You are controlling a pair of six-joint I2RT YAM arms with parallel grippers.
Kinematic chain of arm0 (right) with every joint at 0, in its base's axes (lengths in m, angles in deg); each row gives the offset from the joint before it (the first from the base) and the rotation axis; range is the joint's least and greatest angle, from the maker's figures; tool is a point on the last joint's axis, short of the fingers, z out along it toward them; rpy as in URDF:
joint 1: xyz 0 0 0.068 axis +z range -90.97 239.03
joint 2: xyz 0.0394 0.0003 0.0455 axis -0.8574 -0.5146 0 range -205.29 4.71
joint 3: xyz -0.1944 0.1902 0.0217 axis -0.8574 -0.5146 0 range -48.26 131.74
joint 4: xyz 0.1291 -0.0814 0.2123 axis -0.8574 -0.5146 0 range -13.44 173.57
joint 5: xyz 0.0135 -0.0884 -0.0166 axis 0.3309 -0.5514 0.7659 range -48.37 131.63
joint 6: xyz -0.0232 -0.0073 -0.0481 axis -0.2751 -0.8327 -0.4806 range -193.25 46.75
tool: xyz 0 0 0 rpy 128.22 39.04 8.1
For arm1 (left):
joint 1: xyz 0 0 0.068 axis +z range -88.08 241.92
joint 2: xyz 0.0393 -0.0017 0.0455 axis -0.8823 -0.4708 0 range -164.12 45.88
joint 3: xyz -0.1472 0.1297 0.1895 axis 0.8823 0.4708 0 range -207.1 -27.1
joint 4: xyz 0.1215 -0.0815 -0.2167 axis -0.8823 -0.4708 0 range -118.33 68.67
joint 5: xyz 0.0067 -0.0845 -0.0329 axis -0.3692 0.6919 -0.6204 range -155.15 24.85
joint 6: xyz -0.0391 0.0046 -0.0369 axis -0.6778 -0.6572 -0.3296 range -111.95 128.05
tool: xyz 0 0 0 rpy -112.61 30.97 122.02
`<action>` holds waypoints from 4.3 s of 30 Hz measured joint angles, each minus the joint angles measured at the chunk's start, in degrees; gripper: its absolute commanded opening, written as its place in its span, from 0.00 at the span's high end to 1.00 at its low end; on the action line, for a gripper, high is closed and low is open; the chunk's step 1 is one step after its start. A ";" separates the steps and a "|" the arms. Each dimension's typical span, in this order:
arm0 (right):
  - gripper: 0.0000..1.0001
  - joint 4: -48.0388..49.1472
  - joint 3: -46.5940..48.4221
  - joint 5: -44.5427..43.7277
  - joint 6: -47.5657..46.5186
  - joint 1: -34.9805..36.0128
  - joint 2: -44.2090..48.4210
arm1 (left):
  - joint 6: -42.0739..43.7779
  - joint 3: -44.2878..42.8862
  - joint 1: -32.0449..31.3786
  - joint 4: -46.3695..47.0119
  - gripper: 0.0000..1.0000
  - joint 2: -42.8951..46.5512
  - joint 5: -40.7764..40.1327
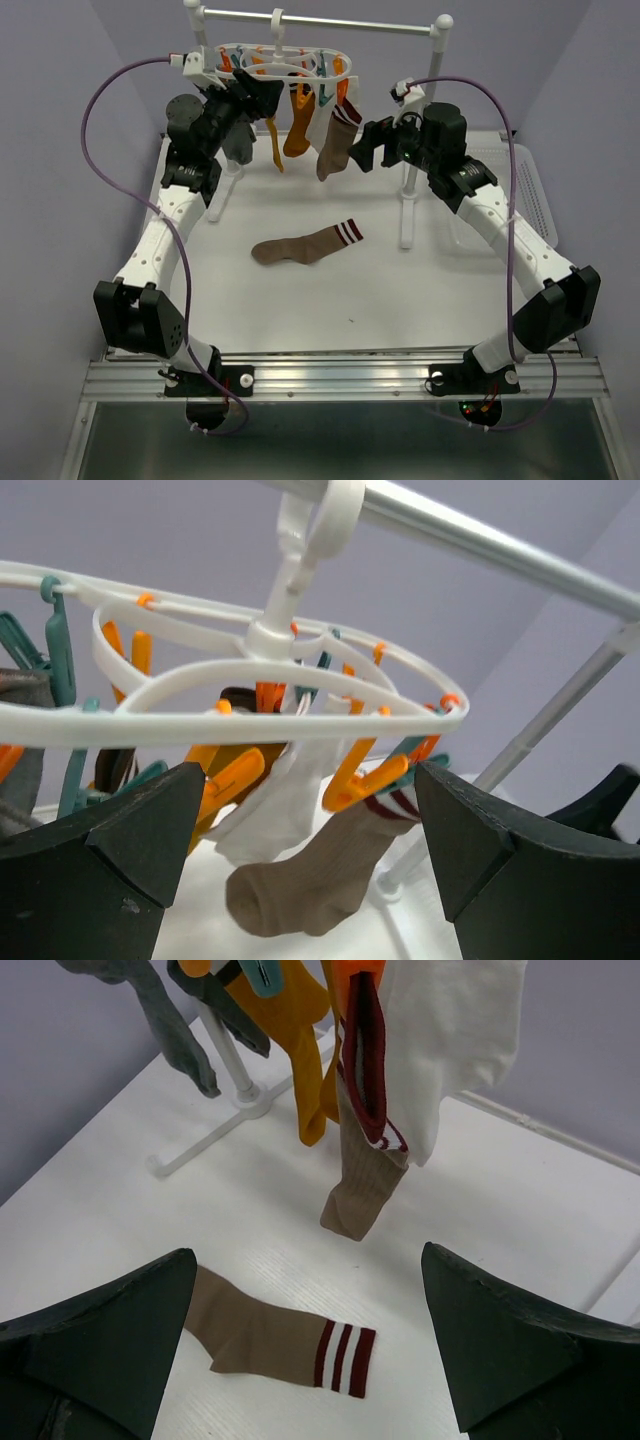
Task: Clip the socks to the hanger
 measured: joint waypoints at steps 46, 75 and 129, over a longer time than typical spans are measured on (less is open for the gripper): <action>0.00 2.97 0.00 2.38 -4.63 0.00 -0.50 | -35.76 -7.17 6.23 7.65 0.57 -11.30 6.36; 0.00 16.63 3.56 21.31 -31.34 0.00 -10.45 | -38.64 -10.03 7.30 10.19 0.68 -13.94 11.37; 0.55 31.74 13.57 20.55 -34.82 0.00 -22.69 | -39.78 -9.66 8.00 14.12 0.78 -14.88 15.45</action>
